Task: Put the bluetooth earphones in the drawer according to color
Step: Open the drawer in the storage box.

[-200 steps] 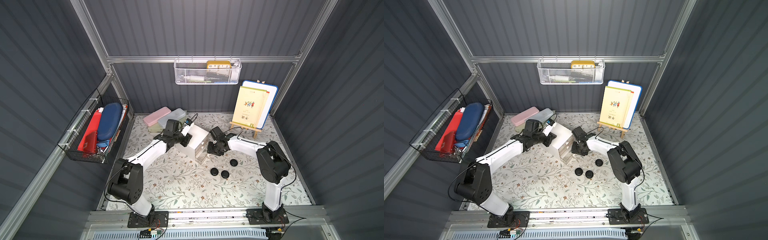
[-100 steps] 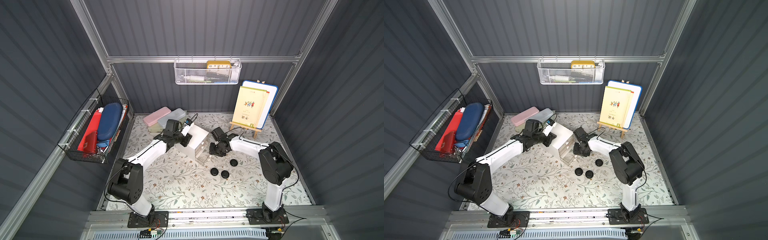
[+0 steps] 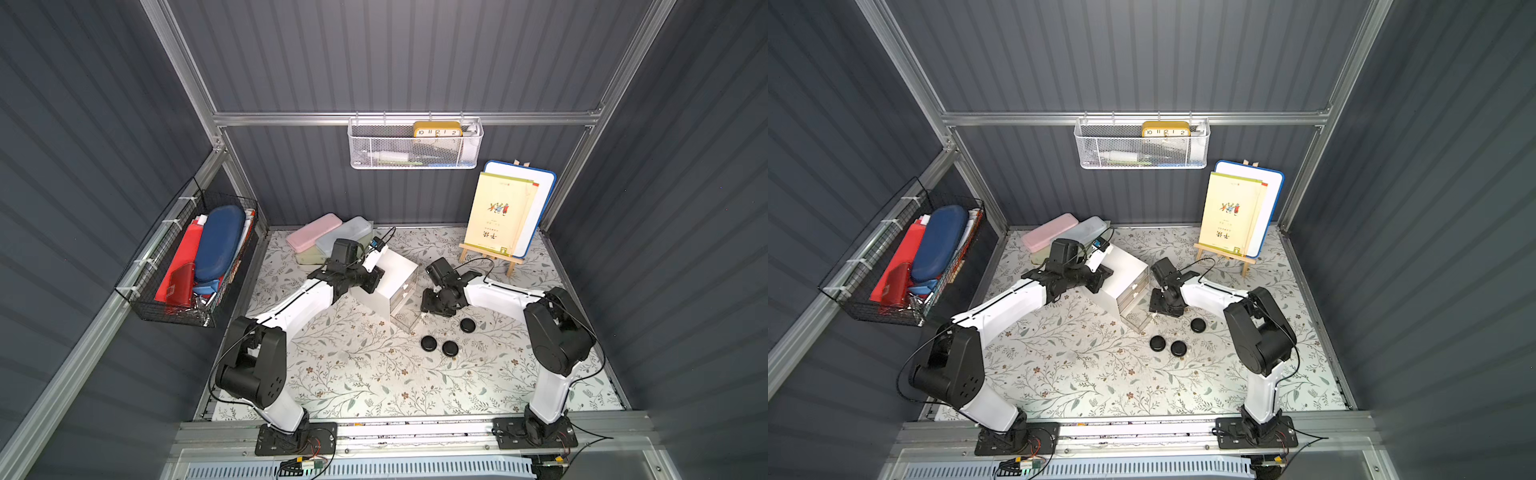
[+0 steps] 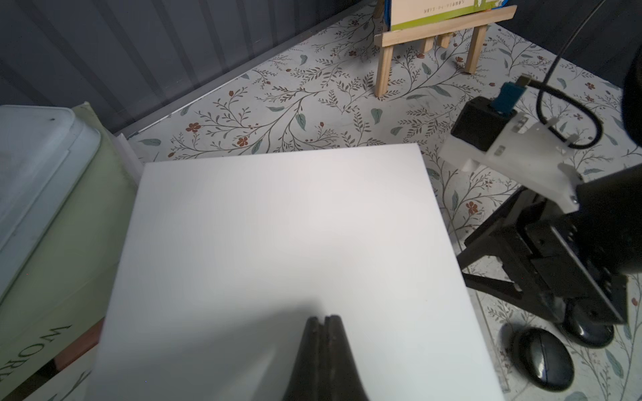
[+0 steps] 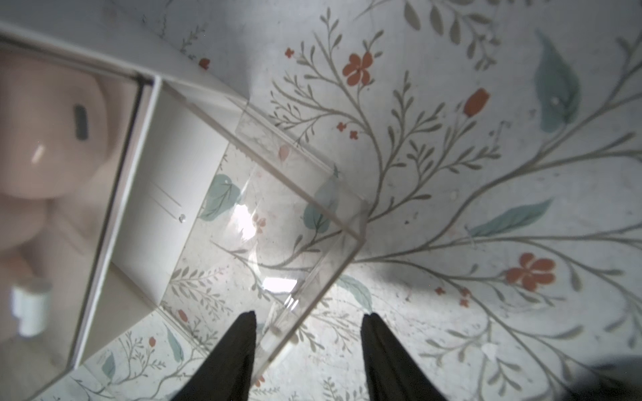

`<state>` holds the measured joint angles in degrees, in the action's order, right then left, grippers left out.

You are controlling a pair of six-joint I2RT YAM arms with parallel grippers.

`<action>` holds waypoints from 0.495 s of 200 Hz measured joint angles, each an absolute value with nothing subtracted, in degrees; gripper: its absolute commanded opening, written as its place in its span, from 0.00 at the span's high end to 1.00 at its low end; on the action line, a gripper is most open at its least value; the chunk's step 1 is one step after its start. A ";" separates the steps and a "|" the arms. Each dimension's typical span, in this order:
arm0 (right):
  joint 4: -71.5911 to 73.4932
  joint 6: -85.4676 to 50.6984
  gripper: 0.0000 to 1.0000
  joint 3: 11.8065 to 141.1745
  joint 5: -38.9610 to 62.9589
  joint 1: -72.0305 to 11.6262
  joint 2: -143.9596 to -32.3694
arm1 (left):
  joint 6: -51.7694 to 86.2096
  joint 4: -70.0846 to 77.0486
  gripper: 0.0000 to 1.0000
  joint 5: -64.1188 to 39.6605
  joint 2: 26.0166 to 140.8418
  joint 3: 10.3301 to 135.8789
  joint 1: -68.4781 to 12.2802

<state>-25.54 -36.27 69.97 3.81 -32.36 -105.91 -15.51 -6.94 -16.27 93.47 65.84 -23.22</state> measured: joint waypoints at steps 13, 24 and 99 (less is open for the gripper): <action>-25.26 -35.64 0.43 69.91 3.53 -32.36 -105.10 | -15.51 -6.94 1.00 -16.27 93.47 65.84 -23.22; -24.91 -35.03 0.42 69.91 3.29 -32.36 -104.27 | -15.51 -6.92 1.00 -16.25 93.47 65.84 -23.22; -29.08 -32.99 0.34 69.32 -3.33 -31.33 -94.94 | -14.31 -6.96 0.74 -11.11 87.33 69.63 -24.10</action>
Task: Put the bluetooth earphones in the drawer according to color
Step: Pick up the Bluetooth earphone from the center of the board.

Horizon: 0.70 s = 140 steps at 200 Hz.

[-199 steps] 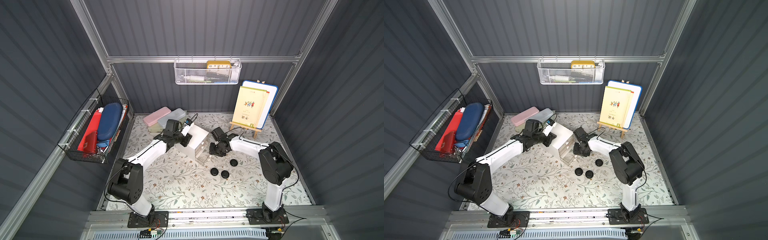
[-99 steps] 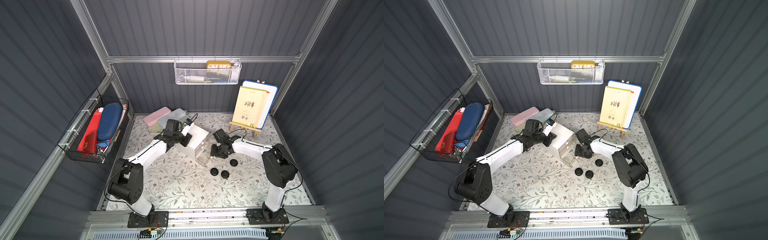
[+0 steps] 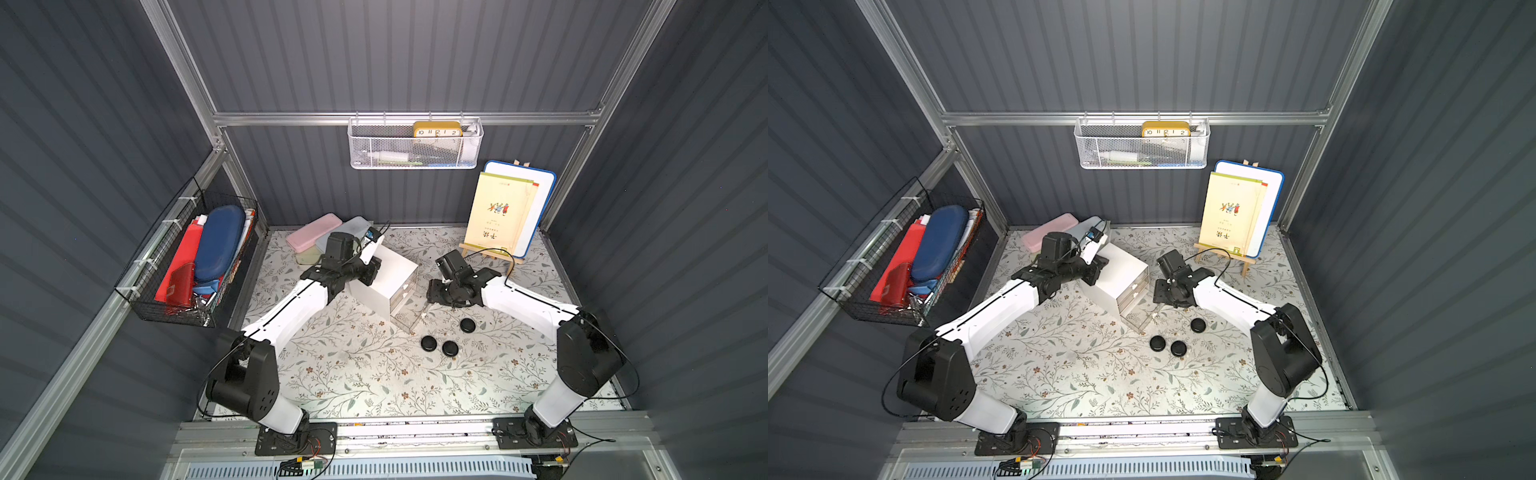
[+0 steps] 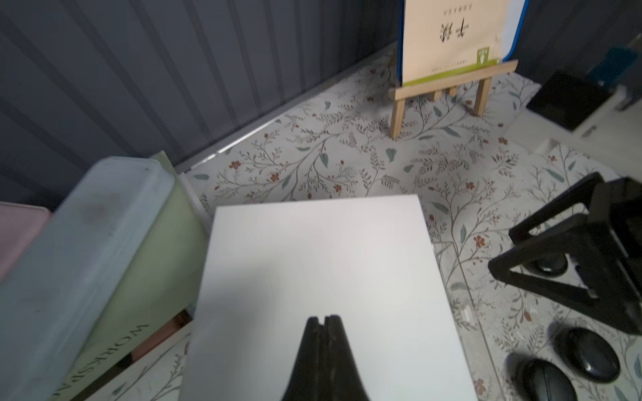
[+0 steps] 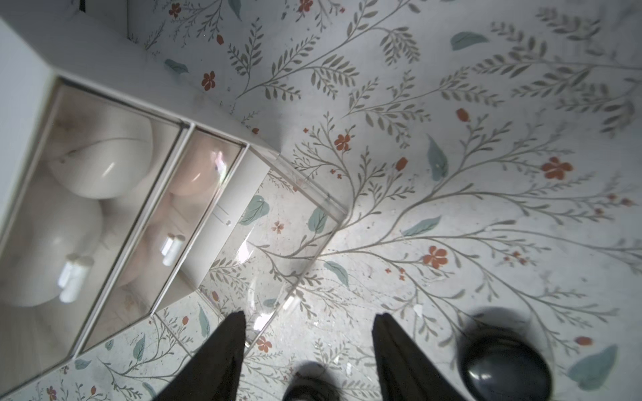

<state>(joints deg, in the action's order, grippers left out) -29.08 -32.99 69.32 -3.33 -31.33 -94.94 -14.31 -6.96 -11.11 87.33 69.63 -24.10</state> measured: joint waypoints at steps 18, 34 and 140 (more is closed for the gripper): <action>-31.75 -32.88 0.33 67.96 -5.26 -29.87 -92.79 | -14.13 -6.79 0.39 -9.72 84.66 72.75 -25.74; -34.09 -32.91 0.30 66.00 -6.37 -28.36 -91.09 | -14.41 -6.17 0.21 -9.74 82.17 73.95 -27.09; -39.35 -31.42 0.23 56.62 -6.46 -20.12 -87.77 | -16.47 -7.53 0.00 -11.51 83.85 74.24 -31.75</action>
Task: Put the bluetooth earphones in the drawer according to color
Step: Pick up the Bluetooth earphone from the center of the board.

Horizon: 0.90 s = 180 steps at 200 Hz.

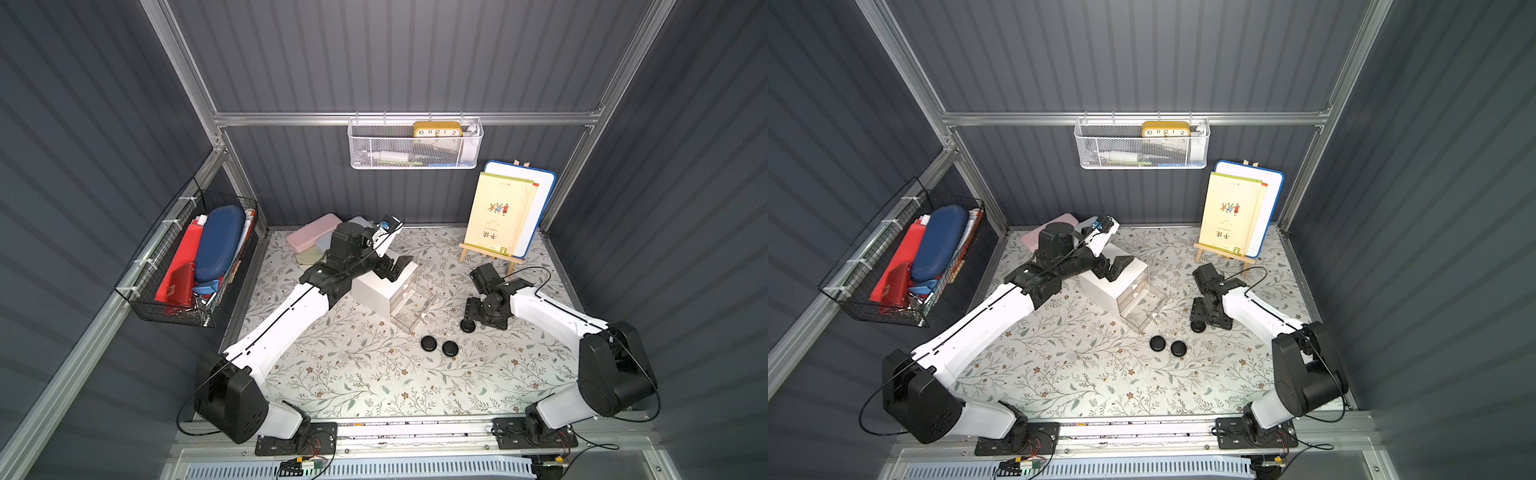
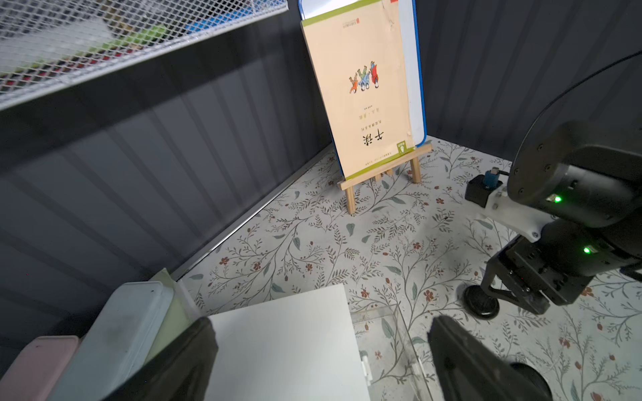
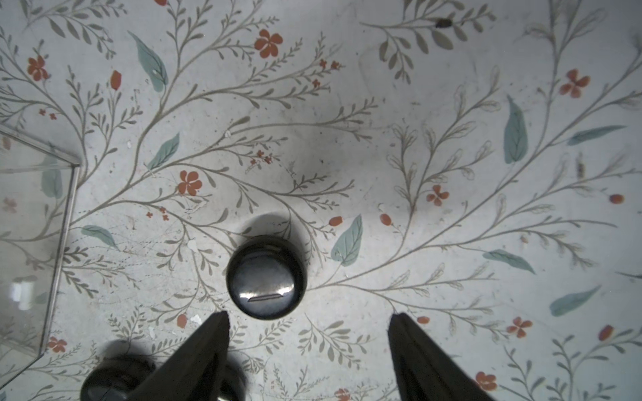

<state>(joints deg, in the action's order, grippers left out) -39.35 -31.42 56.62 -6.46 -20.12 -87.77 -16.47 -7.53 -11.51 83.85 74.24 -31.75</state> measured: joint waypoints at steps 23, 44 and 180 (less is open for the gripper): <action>-38.81 -31.14 0.23 56.62 -4.73 -20.14 -89.25 | -17.21 -8.47 0.01 -12.80 85.14 74.19 -32.18; -38.00 -30.96 0.23 56.60 -3.09 -20.12 -90.39 | -18.74 -9.45 0.01 -15.14 85.32 74.06 -33.01; -35.94 -30.33 0.36 58.41 0.45 -20.36 -98.63 | -24.32 -12.19 0.01 -17.72 87.09 71.48 -36.14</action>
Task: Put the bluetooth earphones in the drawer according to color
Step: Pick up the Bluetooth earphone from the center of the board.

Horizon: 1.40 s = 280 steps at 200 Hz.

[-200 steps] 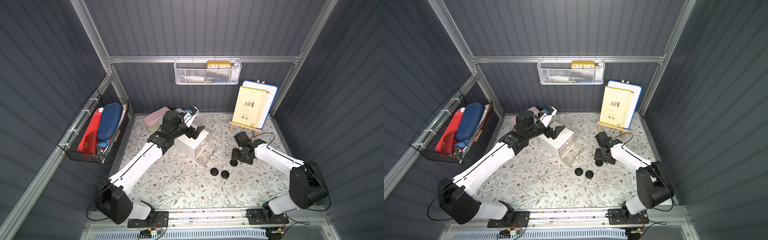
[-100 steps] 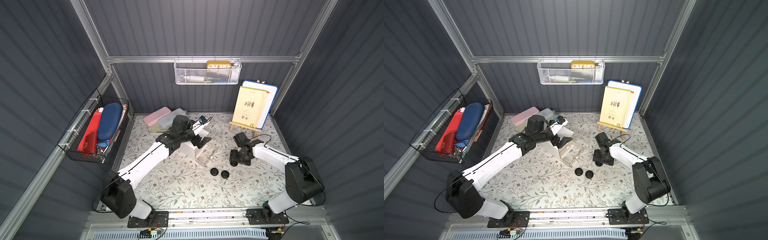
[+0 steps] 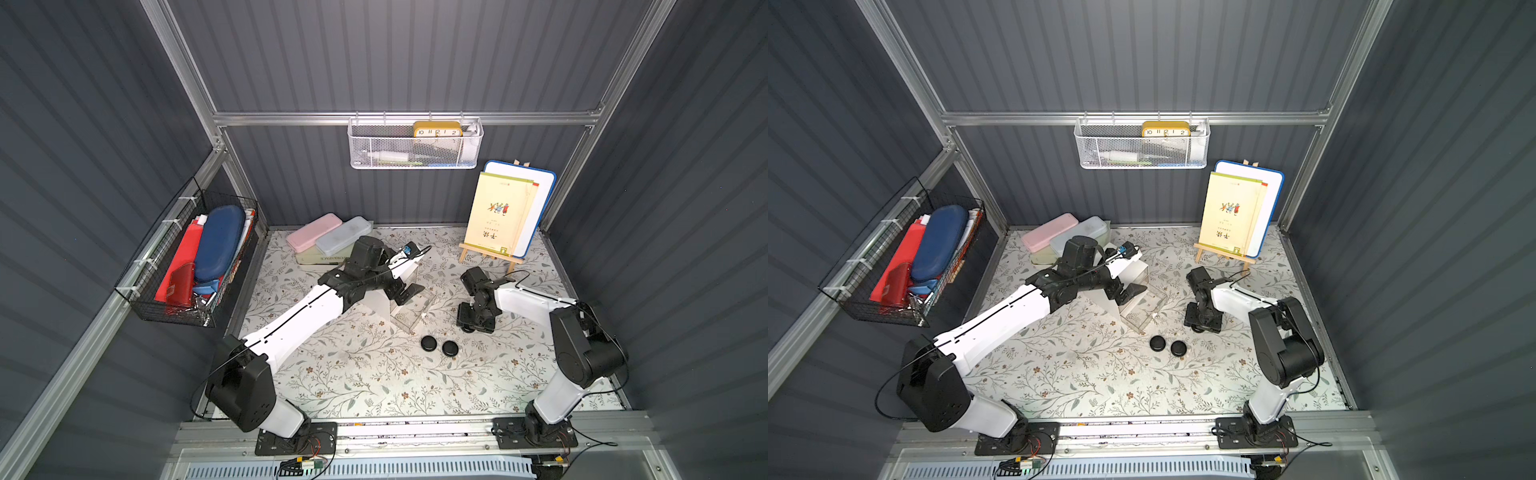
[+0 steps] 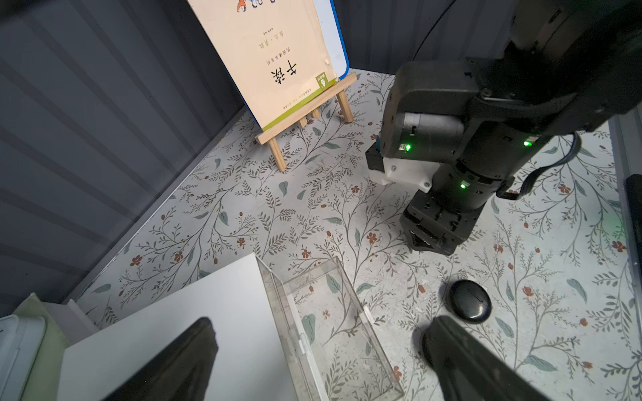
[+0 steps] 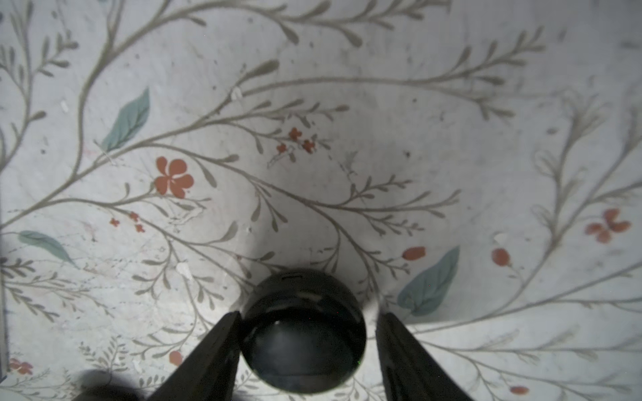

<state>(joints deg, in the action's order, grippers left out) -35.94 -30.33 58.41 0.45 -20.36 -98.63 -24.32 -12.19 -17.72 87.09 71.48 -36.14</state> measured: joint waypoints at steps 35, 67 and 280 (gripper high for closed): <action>-36.14 -30.33 0.39 59.27 0.03 -20.95 -99.92 | -24.51 -12.14 0.01 -17.58 87.53 71.46 -36.14; -36.64 -30.35 0.40 59.70 -0.45 -21.45 -100.36 | -24.53 -12.14 0.01 -17.54 87.81 71.46 -36.14; -36.93 -30.50 1.00 60.51 -2.83 -23.38 -94.85 | -24.14 -12.01 0.01 -12.60 84.71 71.48 -36.12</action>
